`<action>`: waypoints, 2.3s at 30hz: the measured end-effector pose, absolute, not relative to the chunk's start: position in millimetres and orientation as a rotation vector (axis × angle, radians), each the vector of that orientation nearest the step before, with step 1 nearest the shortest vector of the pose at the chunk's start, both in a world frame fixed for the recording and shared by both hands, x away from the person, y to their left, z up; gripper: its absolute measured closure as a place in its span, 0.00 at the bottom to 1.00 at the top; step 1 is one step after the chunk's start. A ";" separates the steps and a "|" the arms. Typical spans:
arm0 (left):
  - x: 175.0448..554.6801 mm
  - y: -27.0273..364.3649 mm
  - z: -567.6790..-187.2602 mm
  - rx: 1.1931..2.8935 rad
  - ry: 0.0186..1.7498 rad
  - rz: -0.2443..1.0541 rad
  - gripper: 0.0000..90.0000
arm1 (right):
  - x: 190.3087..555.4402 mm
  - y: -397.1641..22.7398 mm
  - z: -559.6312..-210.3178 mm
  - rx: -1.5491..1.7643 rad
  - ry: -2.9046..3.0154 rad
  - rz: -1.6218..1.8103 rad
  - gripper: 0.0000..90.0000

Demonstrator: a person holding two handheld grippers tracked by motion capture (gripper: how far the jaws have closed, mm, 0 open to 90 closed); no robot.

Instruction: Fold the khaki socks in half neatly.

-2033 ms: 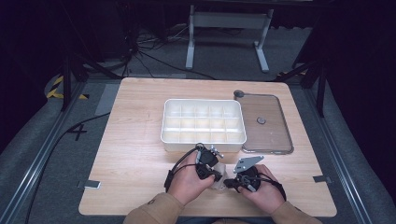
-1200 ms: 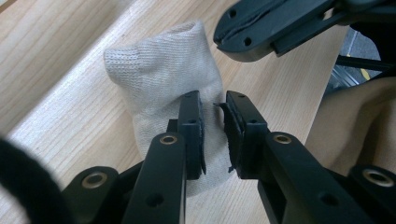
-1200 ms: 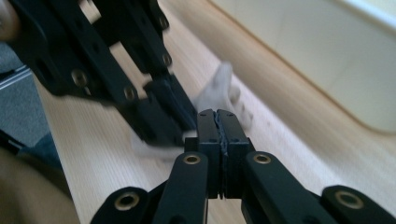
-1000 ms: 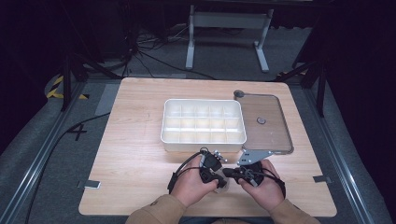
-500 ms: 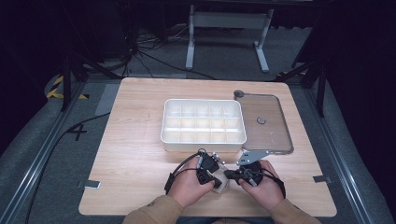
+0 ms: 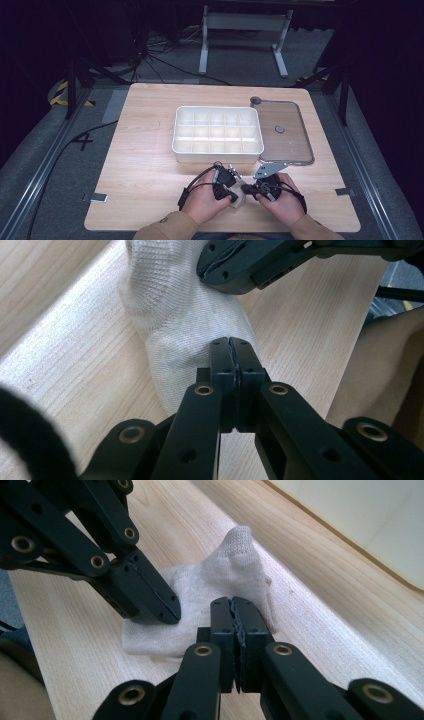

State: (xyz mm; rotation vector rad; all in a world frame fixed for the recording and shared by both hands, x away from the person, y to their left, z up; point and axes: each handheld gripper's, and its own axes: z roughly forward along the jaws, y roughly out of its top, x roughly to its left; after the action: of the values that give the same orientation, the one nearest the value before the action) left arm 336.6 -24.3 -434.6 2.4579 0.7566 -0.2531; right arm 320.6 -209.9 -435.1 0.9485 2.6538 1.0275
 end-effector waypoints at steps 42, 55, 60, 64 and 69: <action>327.3 -25.7 -436.3 2.473 0.738 -0.234 1.00 | 328.4 -217.8 -438.0 1.156 2.622 1.146 0.55; 327.1 -23.9 -438.3 2.473 0.728 -0.256 1.00 | 334.0 -212.4 -446.8 1.159 2.651 1.184 0.51; 326.0 -22.9 -438.4 2.486 0.737 -0.266 0.99 | 338.5 -214.0 -452.5 1.190 2.666 1.200 0.51; 324.7 -22.6 -440.1 2.490 0.744 -0.277 0.99 | 340.6 -213.3 -454.9 1.207 2.687 1.205 0.51; 324.3 -22.2 -440.4 2.500 0.740 -0.275 0.99 | 342.4 -213.6 -457.5 1.234 2.703 1.232 0.55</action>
State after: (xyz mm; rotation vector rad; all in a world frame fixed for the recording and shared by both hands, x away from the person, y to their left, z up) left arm 324.3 -22.2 -440.4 2.5004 0.7400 -0.2754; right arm 342.4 -213.6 -457.5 1.2342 2.7034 1.2319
